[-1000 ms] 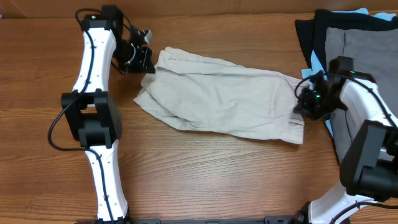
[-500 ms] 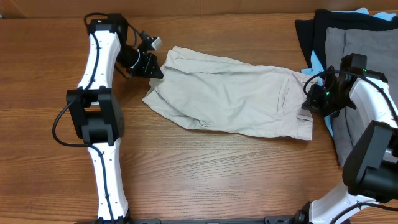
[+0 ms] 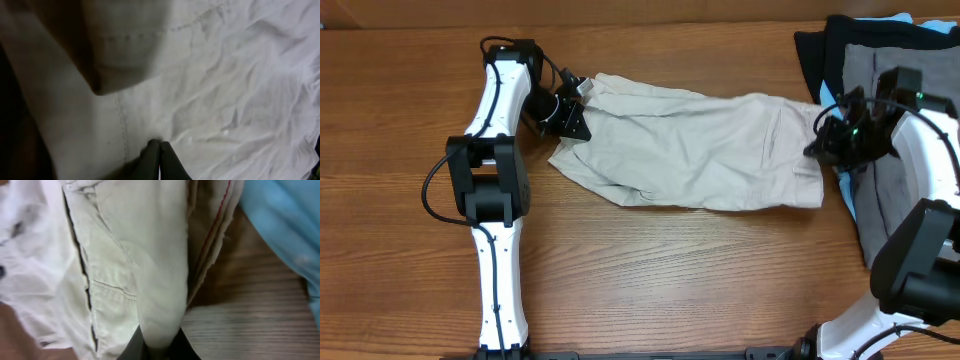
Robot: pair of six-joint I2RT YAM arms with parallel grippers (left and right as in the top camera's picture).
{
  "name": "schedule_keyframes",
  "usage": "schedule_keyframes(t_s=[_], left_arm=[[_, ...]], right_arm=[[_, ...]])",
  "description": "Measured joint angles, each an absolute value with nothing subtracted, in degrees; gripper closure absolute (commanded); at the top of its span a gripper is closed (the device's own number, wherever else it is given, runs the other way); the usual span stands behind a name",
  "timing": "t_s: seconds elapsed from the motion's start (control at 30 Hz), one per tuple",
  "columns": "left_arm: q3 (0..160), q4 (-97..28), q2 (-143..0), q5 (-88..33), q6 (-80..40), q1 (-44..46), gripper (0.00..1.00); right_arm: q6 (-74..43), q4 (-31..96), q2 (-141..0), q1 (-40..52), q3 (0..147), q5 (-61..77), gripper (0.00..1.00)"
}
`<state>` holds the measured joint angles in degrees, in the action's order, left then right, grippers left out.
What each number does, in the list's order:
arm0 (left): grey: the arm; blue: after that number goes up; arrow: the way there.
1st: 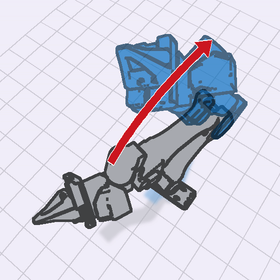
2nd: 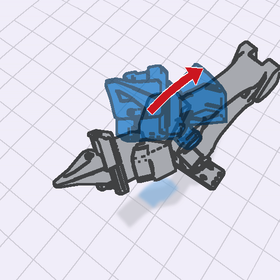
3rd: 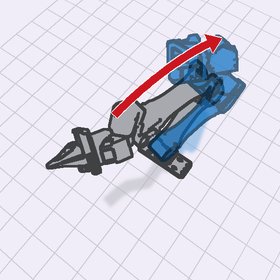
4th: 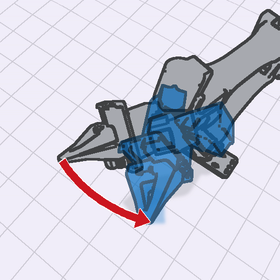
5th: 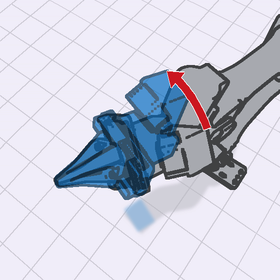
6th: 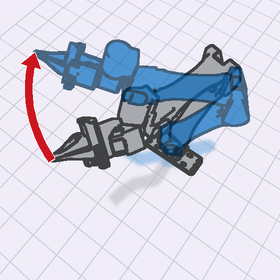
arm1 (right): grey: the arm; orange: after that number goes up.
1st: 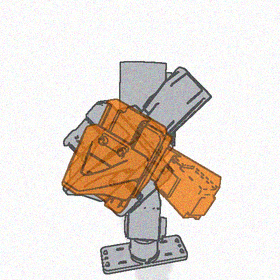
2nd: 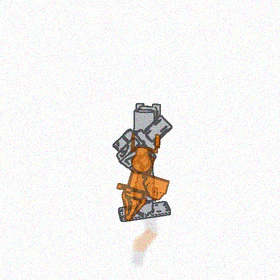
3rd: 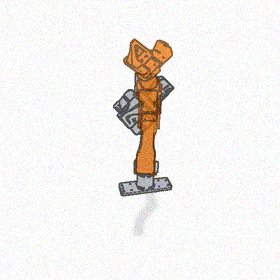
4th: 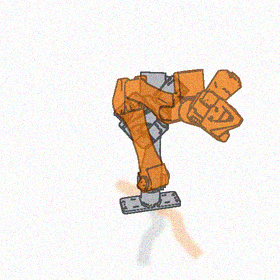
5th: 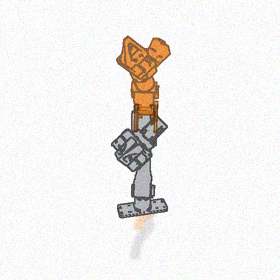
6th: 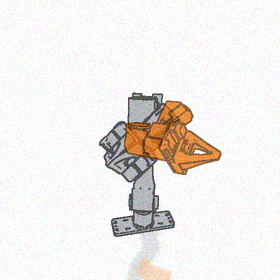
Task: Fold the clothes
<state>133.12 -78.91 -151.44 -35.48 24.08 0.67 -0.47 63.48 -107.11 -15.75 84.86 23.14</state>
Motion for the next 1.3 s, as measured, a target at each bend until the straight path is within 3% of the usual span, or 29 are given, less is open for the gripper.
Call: schedule_keyframes(t_s=[0.2,0.77,1.3], left_arm=[[133.1,-78.0,-151.4,-35.0,21.0,0.7,0.96],[133.1,-77.7,-151.4,-34.6,19.6,1.5,0.96],[133.1,-77.6,-151.4,-34.4,19.6,1.9,0.96]], right_arm=[[-4.8,63.5,-107.1,-11.2,89.7,23.7,0.96],[-28.3,38.5,-107.7,22.4,89.9,13.7,0.96],[-34.1,20.6,-116.3,29.3,90.0,13.3,0.96]])
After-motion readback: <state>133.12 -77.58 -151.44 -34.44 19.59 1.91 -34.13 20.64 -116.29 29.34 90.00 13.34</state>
